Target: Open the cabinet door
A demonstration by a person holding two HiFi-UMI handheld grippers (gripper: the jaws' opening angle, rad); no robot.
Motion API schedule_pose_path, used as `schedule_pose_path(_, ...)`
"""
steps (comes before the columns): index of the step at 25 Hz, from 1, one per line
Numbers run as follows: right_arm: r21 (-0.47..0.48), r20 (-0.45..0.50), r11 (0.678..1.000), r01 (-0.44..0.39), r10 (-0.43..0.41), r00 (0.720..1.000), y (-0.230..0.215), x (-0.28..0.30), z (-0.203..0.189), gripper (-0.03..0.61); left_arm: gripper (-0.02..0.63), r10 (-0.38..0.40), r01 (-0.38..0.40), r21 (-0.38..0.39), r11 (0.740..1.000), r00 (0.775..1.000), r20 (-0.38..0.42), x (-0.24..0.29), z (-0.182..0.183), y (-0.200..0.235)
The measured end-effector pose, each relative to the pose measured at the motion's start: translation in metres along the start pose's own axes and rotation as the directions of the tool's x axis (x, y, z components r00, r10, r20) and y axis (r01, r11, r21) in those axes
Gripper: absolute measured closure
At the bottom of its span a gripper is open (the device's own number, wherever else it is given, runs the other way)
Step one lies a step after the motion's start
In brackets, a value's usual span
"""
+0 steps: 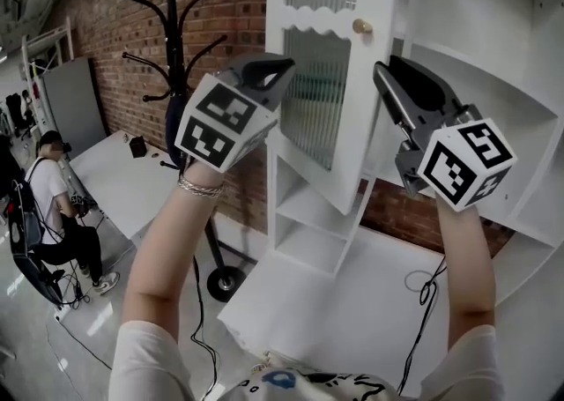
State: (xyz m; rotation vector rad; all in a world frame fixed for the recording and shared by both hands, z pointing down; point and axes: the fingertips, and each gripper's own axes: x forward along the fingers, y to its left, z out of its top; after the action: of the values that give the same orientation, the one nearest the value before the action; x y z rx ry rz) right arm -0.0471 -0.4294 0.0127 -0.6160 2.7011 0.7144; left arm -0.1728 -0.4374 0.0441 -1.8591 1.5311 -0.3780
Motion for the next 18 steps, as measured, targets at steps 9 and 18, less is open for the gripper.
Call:
schedule_pose_path(9,-0.013,0.033,1.0,-0.025,0.025,0.999,0.043,0.009,0.015,0.477,0.601,0.014,-0.014,0.008,1.0,1.0,-0.002,-0.04,0.003,0.01)
schedule_pose_path(18,-0.087,0.06,0.996,-0.014,0.019,0.998,0.094,0.026,0.027,0.476,0.601,0.01,-0.01,-0.006,1.0,1.0,-0.027,-0.074,-0.01,0.021)
